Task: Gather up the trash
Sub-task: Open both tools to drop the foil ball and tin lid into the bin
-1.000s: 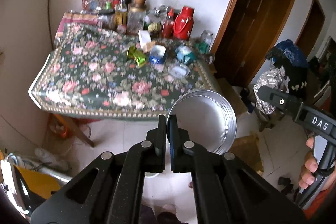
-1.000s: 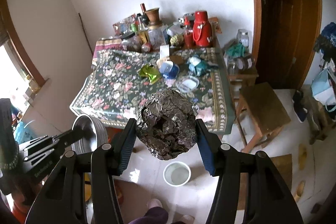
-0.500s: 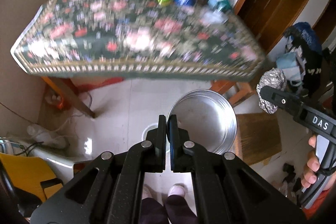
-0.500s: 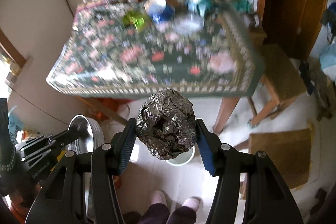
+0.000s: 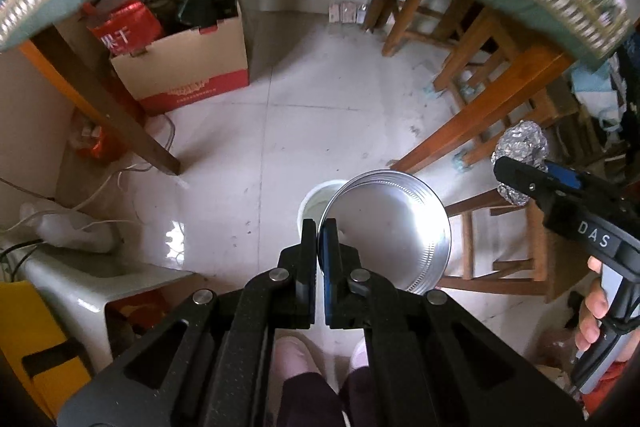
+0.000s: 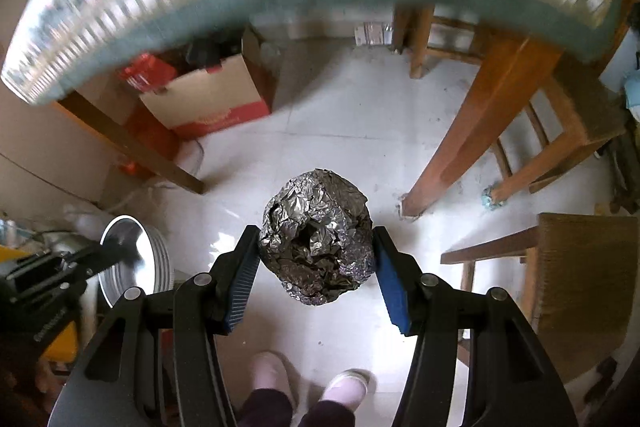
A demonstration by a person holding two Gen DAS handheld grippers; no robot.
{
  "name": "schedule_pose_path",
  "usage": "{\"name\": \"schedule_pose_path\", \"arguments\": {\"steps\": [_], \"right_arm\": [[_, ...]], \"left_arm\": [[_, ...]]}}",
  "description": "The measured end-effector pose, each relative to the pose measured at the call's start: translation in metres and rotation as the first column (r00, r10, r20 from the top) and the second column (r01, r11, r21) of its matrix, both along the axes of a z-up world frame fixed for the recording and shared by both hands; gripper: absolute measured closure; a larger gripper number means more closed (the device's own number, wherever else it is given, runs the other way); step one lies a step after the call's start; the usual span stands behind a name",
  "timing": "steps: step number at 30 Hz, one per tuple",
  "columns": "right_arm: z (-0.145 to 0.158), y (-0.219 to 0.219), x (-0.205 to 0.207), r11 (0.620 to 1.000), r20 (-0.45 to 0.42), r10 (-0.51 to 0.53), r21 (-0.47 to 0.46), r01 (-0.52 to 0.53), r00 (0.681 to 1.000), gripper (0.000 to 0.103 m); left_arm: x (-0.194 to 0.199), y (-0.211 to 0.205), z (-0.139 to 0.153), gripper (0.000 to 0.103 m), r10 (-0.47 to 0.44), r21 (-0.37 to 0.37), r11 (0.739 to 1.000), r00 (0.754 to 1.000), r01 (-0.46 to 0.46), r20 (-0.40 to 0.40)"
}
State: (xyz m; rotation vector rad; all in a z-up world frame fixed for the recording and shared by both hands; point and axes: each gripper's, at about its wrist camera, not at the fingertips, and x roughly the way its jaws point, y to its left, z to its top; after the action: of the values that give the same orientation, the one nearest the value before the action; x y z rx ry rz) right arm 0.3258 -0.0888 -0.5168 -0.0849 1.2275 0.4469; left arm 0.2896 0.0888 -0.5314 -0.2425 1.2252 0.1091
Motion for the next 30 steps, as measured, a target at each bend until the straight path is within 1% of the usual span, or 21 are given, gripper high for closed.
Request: {"name": "schedule_pose_path", "arguments": {"steps": [1,3,5,7,9,14,19,20,21,22,23,24,26,28,30], "right_arm": [[-0.013,0.001,0.001,1.000,-0.017,0.005,0.006,-0.005,1.000,0.049],[-0.026,0.003,0.005,1.000,-0.039,0.016,0.027,-0.015,0.999,0.049],[-0.038,0.006,0.007,0.998,-0.066,0.026,0.054,-0.023,0.997,0.041],[-0.041,0.005,0.007,0.996,-0.069,0.020,0.087,-0.014,0.997,0.034],[-0.043,0.004,0.005,0.994,-0.055,0.013,0.105,-0.007,0.998,0.032],[-0.047,0.004,0.002,0.999,-0.048,0.008,0.049,-0.006,0.999,0.031],[-0.047,-0.007,0.006,1.000,-0.050,-0.005,0.023,0.006,0.999,0.031],[-0.045,-0.010,0.007,1.000,-0.051,-0.009,0.018,0.010,0.999,0.031],[-0.046,-0.010,0.010,1.000,-0.052,-0.015,0.013,0.015,0.999,0.031],[-0.044,-0.012,0.010,1.000,-0.052,-0.021,0.008,0.022,0.998,0.031],[-0.042,-0.015,0.011,1.000,-0.054,-0.028,0.006,0.028,0.998,0.031],[-0.040,-0.016,0.012,0.999,-0.054,-0.032,0.007,0.033,0.998,0.031],[-0.035,-0.018,0.012,0.999,-0.055,-0.038,0.007,0.039,0.998,0.031],[-0.027,-0.019,0.011,0.999,-0.051,-0.040,0.005,0.041,0.998,0.031],[-0.020,-0.019,0.010,0.999,-0.051,-0.039,0.005,0.040,0.998,0.031]], "left_arm": [[0.002,0.001,-0.011,0.102,-0.001,0.008,1.000,1.000,0.001,-0.003],[0.004,0.002,-0.026,0.102,0.001,0.011,1.000,1.000,-0.001,-0.006],[0.007,0.004,-0.043,0.102,0.010,0.000,1.000,1.000,-0.010,-0.010],[0.009,0.004,-0.054,0.102,0.016,-0.003,1.000,1.000,-0.016,-0.017],[0.012,0.004,-0.063,0.102,0.020,-0.011,1.000,0.999,-0.020,-0.026],[0.021,-0.002,-0.079,0.102,0.016,-0.050,0.999,0.999,-0.018,-0.040],[0.042,-0.020,-0.082,0.101,-0.052,-0.070,0.996,0.998,0.050,-0.025],[0.047,-0.025,-0.083,0.098,-0.067,-0.076,0.995,0.997,0.065,-0.025],[0.051,-0.028,-0.086,0.086,-0.077,-0.081,0.994,0.996,0.074,-0.033],[0.055,-0.030,-0.090,0.066,-0.083,-0.086,0.993,0.995,0.078,-0.051],[0.060,-0.032,-0.093,0.060,-0.079,-0.088,0.994,0.994,0.072,-0.080],[0.061,-0.033,-0.092,0.060,-0.076,-0.090,0.994,0.994,0.068,-0.082],[0.061,-0.035,-0.082,0.060,-0.083,-0.100,0.992,0.995,0.077,-0.059],[0.058,-0.037,-0.066,0.060,-0.092,-0.081,0.993,0.995,0.089,-0.036],[0.056,-0.038,-0.051,0.060,-0.099,-0.068,0.993,0.995,0.097,-0.030]]}}
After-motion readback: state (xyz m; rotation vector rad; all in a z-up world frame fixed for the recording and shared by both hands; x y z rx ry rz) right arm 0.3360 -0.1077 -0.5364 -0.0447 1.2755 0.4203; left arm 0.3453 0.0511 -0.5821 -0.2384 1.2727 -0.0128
